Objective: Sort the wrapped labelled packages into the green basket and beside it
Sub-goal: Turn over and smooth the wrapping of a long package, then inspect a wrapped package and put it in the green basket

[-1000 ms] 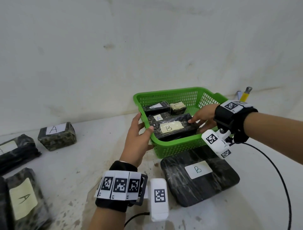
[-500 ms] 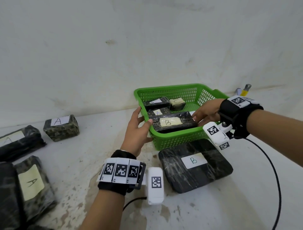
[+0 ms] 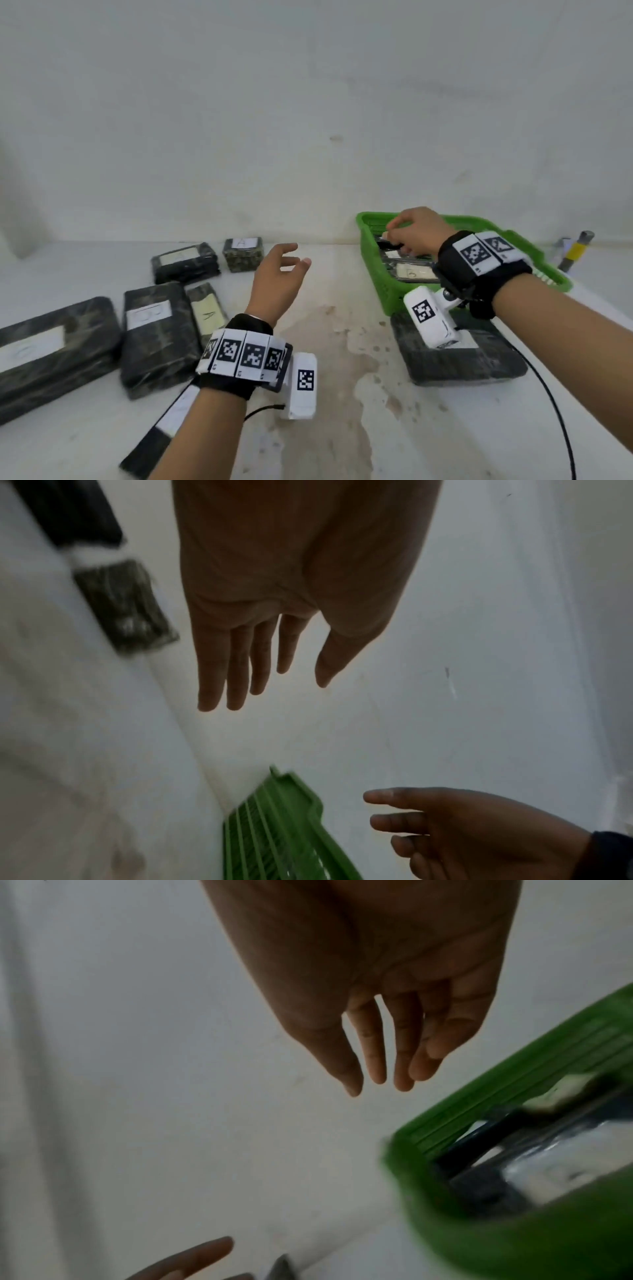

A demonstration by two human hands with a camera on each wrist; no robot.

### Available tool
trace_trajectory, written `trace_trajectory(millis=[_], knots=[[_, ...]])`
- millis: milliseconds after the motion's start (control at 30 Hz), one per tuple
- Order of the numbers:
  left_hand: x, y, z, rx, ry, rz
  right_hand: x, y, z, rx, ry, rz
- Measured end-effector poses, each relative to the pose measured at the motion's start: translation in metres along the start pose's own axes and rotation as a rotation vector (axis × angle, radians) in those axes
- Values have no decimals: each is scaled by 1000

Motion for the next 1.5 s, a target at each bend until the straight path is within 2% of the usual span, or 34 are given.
trace_trajectory(millis=[133,200,300,400,500,633,733,833,1000,1200,1333,1500], knots=[[3,71,13,122,-87,-121,-42,-78,8,-281,-101,-281],[-2,104,17,188,-89,-132,-60,-116,2,-321,-153,-369],[-12,141,19,235,-68,-130,-82,-160,-13,-305,-221,-494],[-20,159,15,260,-52,-72,-98,-192,-32,-241,-264,-467],[-23,164,10,258,-28,-4,-109,-213,-50,-186,-266,-337],[-31,164,8,250,0,45,-106,-236,-74,-225,-235,-170],[-33,163,7,244,11,67,-105,-243,-78,-230,-231,-163],[-38,163,6,250,12,89,-107,-241,-73,-295,-265,-202],[-35,158,9,226,32,118,-97,-223,-58,-327,-258,-548],[-19,146,16,176,26,191,-81,-188,6,-348,-182,-901],[-5,135,28,86,63,304,-63,-166,64,-358,-107,-994],[2,110,66,-108,51,371,-28,-157,119,-302,-60,-983]])
Point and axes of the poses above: each hand's wrist, its own z-axis away from the middle knuckle, its own y-axis out of the back of the hand, x = y × z, the point moved 1 cm from there along -z, towards the middle knuckle, and after that the axes turned 7 degrees about -y, right-handed, at the moved point
